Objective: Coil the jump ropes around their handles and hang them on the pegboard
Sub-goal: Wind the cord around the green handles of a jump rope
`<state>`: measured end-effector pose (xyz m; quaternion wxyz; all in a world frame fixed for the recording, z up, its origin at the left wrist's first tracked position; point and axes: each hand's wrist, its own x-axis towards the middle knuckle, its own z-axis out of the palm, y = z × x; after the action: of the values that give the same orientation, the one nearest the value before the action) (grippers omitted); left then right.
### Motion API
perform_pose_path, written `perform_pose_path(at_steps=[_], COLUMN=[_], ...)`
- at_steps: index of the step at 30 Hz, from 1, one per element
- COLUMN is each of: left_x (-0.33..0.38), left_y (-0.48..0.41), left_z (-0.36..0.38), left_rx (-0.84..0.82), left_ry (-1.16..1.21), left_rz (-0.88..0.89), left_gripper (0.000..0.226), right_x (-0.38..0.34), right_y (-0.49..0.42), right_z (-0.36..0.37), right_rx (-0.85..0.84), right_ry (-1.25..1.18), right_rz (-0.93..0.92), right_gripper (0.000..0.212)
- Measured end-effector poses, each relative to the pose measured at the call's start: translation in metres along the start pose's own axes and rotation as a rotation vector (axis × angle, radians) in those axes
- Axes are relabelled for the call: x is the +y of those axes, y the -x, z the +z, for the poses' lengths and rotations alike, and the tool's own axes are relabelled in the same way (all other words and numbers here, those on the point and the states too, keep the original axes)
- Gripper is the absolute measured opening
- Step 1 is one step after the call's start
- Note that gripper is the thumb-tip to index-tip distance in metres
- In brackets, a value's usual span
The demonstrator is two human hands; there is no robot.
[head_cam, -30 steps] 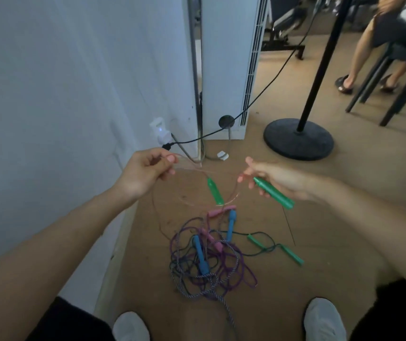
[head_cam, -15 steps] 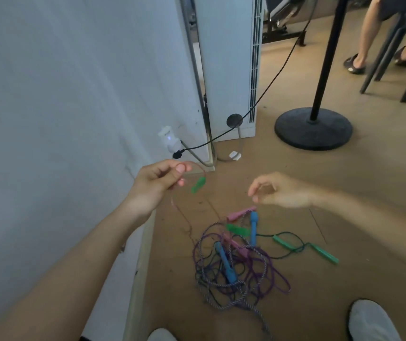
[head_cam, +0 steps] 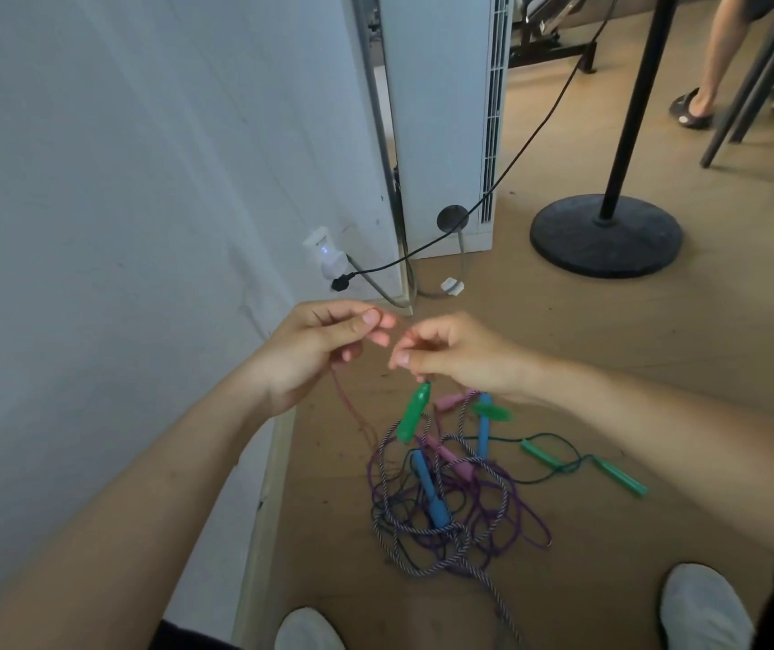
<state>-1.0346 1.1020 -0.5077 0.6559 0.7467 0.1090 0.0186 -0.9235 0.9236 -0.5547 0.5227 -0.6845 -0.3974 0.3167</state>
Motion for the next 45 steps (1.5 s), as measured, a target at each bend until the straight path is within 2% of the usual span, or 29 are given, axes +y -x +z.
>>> perform_pose_path(at_steps=[3, 6, 10, 18, 23, 25, 27, 29, 34, 35, 39, 45], left_x=[0.001, 0.000, -0.006, -0.011, -0.015, -0.016, -0.017, -0.020, -0.024, -0.022, -0.013, -0.012], left_y=[0.000, -0.002, -0.001, 0.000, -0.002, -0.002, -0.002, 0.000, -0.002, -0.003, -0.002, 0.000], left_z=[-0.004, -0.011, -0.022, -0.044, -0.039, -0.038, -0.035, -0.026, 0.019, 0.027, 0.045, 0.051], left_rx=[0.083, 0.249, 0.274, 0.385, 0.462, 0.413, 0.277, 0.124, -0.094, -0.136, -0.296, -0.363], left_ry=[0.000, -0.032, -0.307, -0.901, -1.031, -0.993, -0.867, -0.721, -0.508, -0.473, -0.474, -0.391], left_rz=[-0.008, -0.007, 0.018, 0.032, -0.002, -0.081, -0.186, -0.230, -0.053, -0.028, -0.020, -0.039], left_gripper=[0.022, 0.015, 0.009, 0.005, 0.006, 0.006, 0.006, 0.021, 0.051, 0.051, 0.028, 0.022], right_x=[0.003, 0.010, 0.017, 0.023, 0.022, 0.021, 0.020, 0.019, 0.011, 0.009, -0.003, -0.012], right_y=[0.000, 0.003, 0.008, 0.016, 0.023, 0.027, 0.030, 0.032, 0.033, 0.033, 0.037, 0.045], right_z=[-0.007, -0.018, -0.028, -0.053, -0.061, -0.062, -0.062, -0.061, -0.049, -0.047, -0.045, -0.049], right_rx=[-0.046, -0.153, -0.233, -0.292, -0.280, -0.284, -0.293, -0.327, -0.455, -0.459, -0.476, -0.458], right_ry=[0.050, 0.035, -0.059, -0.072, -0.064, -0.036, -0.047, -0.089, -0.049, -0.013, 0.086, 0.087], right_rz=[0.063, 0.186, 0.277, 0.397, 0.501, 0.516, 0.510, 0.481, 0.396, 0.382, 0.352, 0.357], right_gripper=[0.011, 0.022, 0.019, 0.018, 0.022, 0.025, 0.023, 0.021, 0.019, 0.018, 0.015, 0.019])
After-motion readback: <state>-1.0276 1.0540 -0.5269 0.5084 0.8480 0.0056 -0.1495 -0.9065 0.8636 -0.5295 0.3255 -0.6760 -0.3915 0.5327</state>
